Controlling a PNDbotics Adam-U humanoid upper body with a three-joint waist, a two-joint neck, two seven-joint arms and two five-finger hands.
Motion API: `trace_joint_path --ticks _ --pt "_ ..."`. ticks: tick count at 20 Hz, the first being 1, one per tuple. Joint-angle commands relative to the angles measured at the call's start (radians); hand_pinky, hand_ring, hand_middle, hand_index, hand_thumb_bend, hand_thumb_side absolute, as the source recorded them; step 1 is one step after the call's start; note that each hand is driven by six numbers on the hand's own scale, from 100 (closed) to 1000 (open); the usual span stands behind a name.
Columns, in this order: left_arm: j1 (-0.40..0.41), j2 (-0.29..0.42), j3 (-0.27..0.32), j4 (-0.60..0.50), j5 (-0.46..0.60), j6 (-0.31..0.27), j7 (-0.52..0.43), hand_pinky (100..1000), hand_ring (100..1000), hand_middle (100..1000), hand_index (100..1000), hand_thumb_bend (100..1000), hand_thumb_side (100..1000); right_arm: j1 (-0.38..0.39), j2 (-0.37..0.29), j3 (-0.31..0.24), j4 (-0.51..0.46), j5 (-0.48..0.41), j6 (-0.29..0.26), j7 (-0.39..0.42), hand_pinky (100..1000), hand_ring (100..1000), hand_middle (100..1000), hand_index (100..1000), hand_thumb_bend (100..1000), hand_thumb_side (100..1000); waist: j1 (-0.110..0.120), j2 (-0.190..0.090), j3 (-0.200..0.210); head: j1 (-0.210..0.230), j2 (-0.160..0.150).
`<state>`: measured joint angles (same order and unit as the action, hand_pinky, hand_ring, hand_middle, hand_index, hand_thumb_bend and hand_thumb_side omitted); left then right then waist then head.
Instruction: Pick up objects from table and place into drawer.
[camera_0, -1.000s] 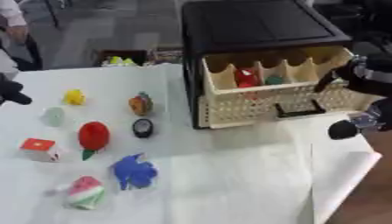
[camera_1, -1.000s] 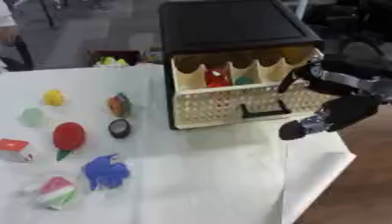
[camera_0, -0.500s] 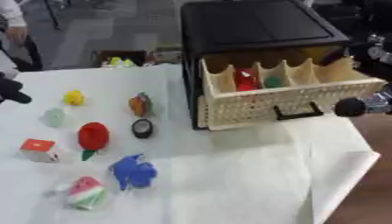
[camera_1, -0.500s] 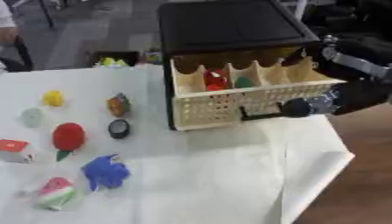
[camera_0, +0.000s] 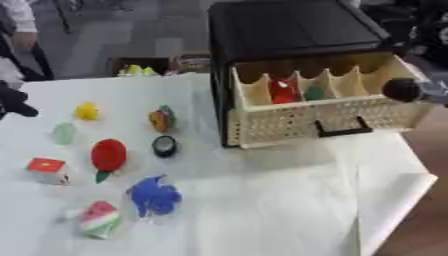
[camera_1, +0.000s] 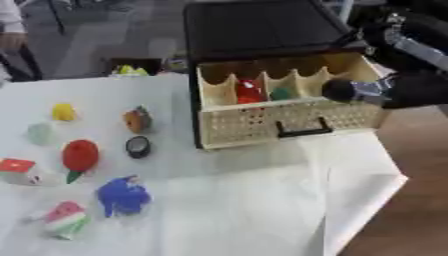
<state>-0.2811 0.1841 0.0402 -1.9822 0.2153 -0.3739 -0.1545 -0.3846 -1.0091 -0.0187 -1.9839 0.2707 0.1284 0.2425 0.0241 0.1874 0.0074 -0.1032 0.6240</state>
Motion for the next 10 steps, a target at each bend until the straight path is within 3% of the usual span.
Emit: trace_joint_path --ticks 1,6,10 --pt "-0.012 0.028 0.007 -0.018 0.000 -0.013 0.003 546 627 619 778 100 861 -0.031 0.002 -0.018 -0.016 -0.054 0.038 -0.114 100 100 100 818 328 1000 0.000 -0.013 0.003 0.014 0.009" --pt "-0.015 0.039 0.006 -0.018 -0.001 -0.029 0.005 545 627 619 778 100 852 -0.073 0.049 -0.006 -0.016 -0.127 0.047 -0.292 100 100 100 809 390 1000 0.008 -0.007 0.019 0.024 0.016" --pt "-0.015 0.056 0.006 -0.018 -0.011 -0.044 0.013 543 627 620 779 100 843 -0.109 0.103 -0.001 -0.016 -0.130 0.043 -0.380 100 100 100 812 405 1000 0.015 -0.001 0.027 0.026 0.031"
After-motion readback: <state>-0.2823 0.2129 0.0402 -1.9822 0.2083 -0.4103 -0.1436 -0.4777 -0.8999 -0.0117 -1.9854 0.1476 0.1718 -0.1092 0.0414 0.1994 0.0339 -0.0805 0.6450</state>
